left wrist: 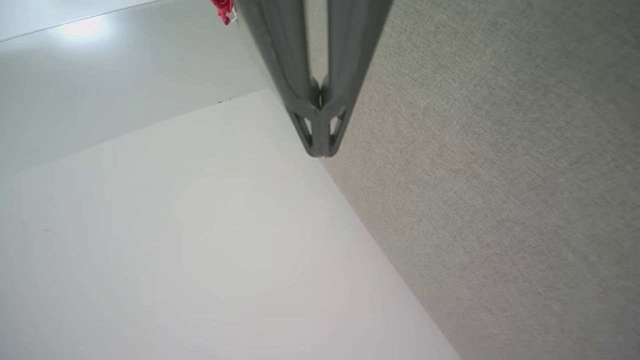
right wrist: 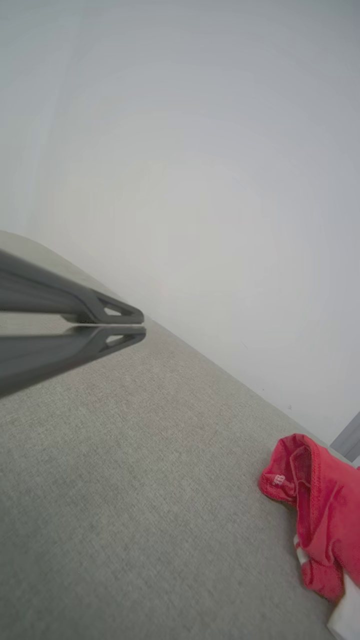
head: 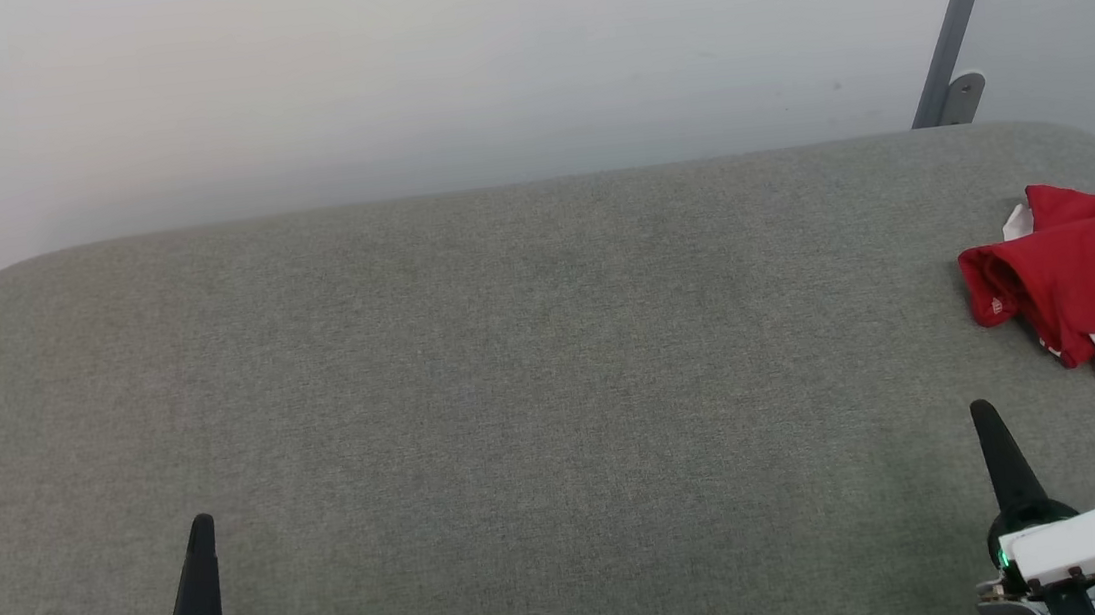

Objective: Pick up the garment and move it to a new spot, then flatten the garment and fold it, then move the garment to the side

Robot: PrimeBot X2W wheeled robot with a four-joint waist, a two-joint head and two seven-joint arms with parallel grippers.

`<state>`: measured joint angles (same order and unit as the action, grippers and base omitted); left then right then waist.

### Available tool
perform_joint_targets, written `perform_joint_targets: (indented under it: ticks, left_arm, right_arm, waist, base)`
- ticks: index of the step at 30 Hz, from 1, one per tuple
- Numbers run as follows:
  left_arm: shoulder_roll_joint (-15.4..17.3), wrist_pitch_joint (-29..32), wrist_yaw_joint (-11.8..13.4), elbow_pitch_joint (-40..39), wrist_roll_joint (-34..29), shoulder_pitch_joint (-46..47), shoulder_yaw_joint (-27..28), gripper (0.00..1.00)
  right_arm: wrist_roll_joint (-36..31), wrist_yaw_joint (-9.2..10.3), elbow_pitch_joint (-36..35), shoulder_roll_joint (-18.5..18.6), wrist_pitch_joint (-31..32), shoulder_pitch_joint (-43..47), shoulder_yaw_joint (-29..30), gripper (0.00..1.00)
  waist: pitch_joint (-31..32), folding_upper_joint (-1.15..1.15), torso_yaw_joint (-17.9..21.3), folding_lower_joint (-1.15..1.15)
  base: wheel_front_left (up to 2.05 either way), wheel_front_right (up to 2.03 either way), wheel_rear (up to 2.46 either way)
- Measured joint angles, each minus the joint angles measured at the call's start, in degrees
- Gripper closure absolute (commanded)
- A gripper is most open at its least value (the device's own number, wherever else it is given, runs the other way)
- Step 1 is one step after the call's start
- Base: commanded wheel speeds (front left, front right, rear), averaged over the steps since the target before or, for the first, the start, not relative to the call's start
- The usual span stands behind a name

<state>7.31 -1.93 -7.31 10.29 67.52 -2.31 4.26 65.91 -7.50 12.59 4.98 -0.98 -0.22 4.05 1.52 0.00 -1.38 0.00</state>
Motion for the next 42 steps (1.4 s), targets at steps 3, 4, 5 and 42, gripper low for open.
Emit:
perform_joint_targets:
  ticks: [3,4,5,42]
  left_arm:
    - [-0.20,0.51,0.00,0.26,1.23,0.16,0.13,1.00]
    - [-0.27,0.62,0.00,0.36,1.62,0.37,0.16,1.00]
    - [-0.32,0.69,0.00,0.43,2.18,0.69,0.20,1.00]
    - [-2.98,5.73,0.00,2.65,17.62,5.59,1.33,1.00]
  right_arm:
    - [1.48,0.00,0.11,-0.14,0.32,-0.44,0.11,1.00]
    - [1.99,0.00,0.14,-0.18,0.58,-0.44,0.14,1.00]
    - [2.50,0.00,0.18,-0.25,0.74,-0.46,0.20,1.00]
    - [18.41,0.00,0.93,-1.40,5.24,-3.97,1.79,1.00]
  waist:
    - [-0.08,0.00,0.06,0.00]
    - [-0.11,0.00,0.08,0.00]
    - [-0.13,0.00,0.11,0.00]
    - [-1.10,0.00,0.89,0.00]
  base:
    - [0.00,0.00,0.00]
    - [0.00,0.00,0.00]
    - [0.00,0.00,0.00]
    - [0.00,0.00,0.00]
